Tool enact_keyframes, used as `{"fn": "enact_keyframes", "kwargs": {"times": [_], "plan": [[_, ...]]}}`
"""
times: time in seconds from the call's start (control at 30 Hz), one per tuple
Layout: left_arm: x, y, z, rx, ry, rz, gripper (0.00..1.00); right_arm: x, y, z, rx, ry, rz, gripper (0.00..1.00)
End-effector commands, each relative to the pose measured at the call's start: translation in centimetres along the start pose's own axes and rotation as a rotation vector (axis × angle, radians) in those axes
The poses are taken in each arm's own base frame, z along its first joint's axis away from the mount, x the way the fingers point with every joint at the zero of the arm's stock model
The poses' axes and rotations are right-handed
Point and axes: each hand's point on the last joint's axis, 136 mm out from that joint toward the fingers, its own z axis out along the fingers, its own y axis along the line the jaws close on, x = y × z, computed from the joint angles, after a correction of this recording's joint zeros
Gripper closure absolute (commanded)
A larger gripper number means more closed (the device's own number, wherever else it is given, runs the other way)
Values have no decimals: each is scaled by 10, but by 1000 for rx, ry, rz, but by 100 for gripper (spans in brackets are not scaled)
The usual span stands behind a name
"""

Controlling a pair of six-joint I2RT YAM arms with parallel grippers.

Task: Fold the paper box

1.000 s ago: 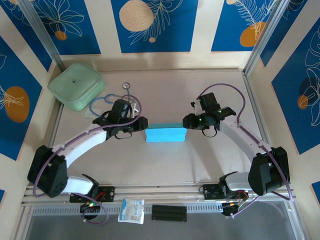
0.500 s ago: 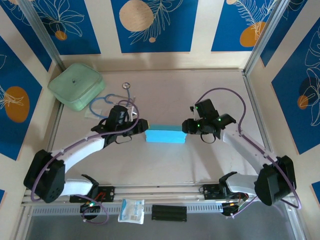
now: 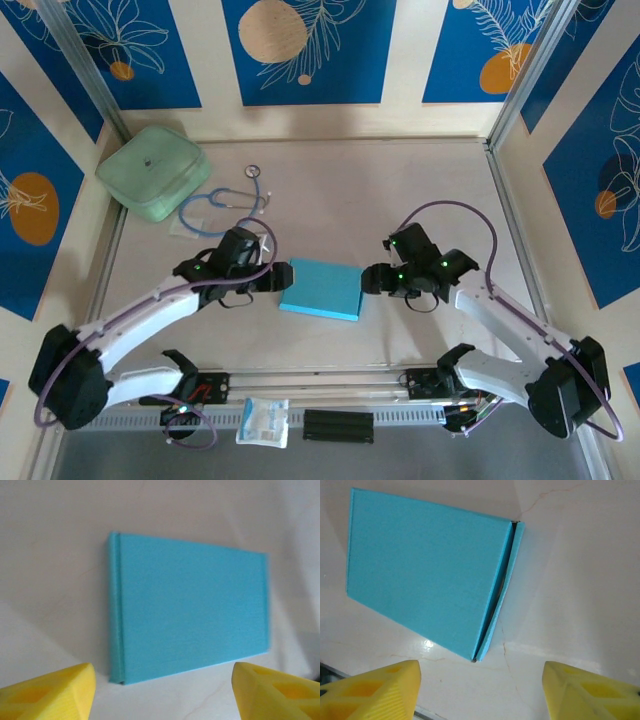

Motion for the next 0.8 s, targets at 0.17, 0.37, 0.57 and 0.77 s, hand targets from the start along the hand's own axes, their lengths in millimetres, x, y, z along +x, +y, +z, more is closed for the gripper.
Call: {"fn": "enact_keyframes", "kwargs": {"times": [0.17,0.37,0.57,0.77], "plan": [[9,-10,49,63,134,30,25,13,17,58,-96,149,75,31],[3,-14,75,90,139,27,37,0,36,90,-90,163,44,56],[-19,-17,93,62,106,33,49,-43,44,110,-50,87,40,69],[-101,-10,117,-15,-66,55,49,-127,49,123,-50,-37,6,75]]}}
